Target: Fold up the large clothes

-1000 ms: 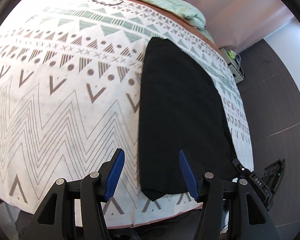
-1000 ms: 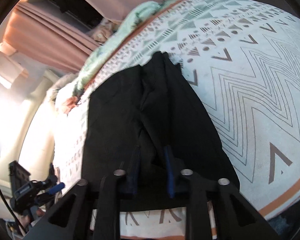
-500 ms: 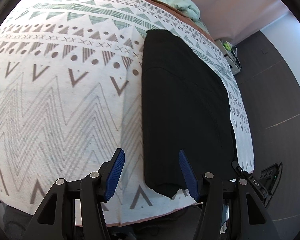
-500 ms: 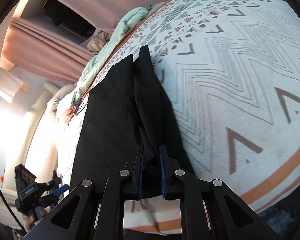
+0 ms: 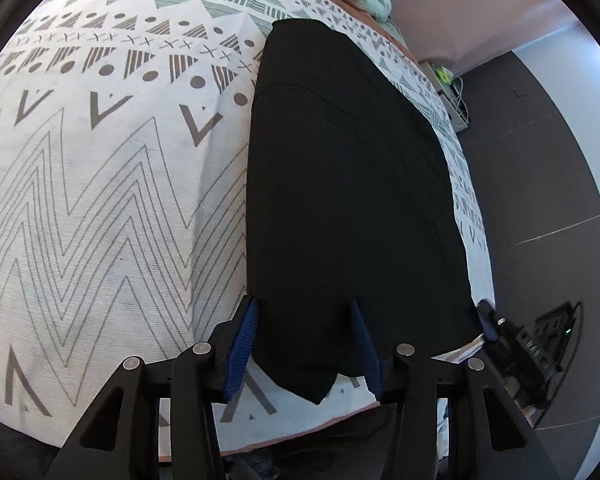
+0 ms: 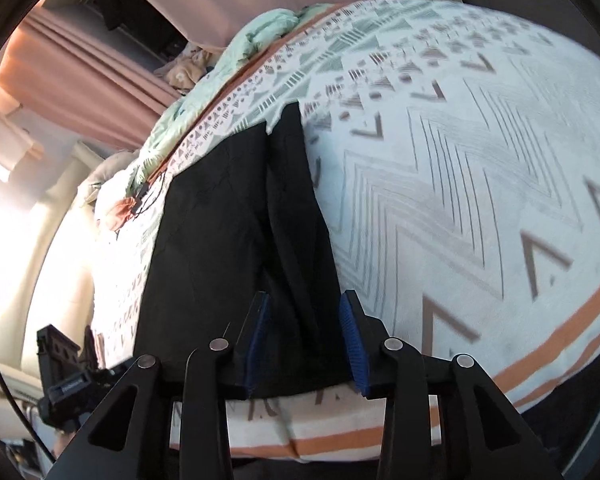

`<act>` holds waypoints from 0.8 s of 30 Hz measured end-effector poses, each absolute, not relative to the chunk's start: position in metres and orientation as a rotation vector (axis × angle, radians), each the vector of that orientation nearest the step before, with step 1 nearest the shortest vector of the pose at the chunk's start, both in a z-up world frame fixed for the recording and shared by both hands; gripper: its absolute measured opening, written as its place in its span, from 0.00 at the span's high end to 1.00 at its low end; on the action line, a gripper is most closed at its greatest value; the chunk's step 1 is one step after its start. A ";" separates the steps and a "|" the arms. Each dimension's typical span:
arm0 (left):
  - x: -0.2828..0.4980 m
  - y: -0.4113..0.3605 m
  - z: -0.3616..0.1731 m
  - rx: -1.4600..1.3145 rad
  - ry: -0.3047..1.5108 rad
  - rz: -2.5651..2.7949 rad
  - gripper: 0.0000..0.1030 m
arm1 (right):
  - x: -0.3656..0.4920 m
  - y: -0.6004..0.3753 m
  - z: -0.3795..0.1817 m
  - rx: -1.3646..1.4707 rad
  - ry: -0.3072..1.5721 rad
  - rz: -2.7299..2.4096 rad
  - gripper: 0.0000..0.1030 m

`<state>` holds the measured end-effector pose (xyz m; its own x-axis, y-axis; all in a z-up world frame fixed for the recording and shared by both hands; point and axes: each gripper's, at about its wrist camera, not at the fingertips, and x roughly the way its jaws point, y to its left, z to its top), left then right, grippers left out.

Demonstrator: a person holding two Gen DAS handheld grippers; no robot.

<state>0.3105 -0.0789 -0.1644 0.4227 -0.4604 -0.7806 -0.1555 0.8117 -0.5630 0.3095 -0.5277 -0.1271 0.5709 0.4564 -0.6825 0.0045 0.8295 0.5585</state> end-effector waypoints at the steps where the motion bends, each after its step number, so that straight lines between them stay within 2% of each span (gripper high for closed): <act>1: 0.311 -0.079 -0.164 -0.625 1.136 -0.208 0.53 | 0.315 -0.526 -0.122 0.536 0.934 0.287 0.59; 2: 0.312 -0.078 -0.163 -0.625 1.136 -0.208 0.53 | 0.322 -0.522 -0.116 0.520 0.936 0.297 0.50; 4: 0.316 -0.077 -0.161 -0.613 1.130 -0.200 0.53 | 0.337 -0.511 -0.109 0.491 0.943 0.321 0.42; 12: 0.354 -0.055 -0.147 -0.589 1.085 -0.147 0.53 | 0.397 -0.474 -0.097 0.400 0.987 0.348 0.42; 24: 0.430 -0.025 -0.140 -0.552 0.978 -0.131 0.53 | 0.455 -0.450 -0.114 0.292 1.078 0.329 0.42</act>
<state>0.4301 -0.0250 -0.1403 0.5629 -0.3475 -0.7499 -0.1371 0.8555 -0.4994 0.4554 -0.4496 -0.1139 0.4332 0.3997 -0.8078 -0.1186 0.9138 0.3885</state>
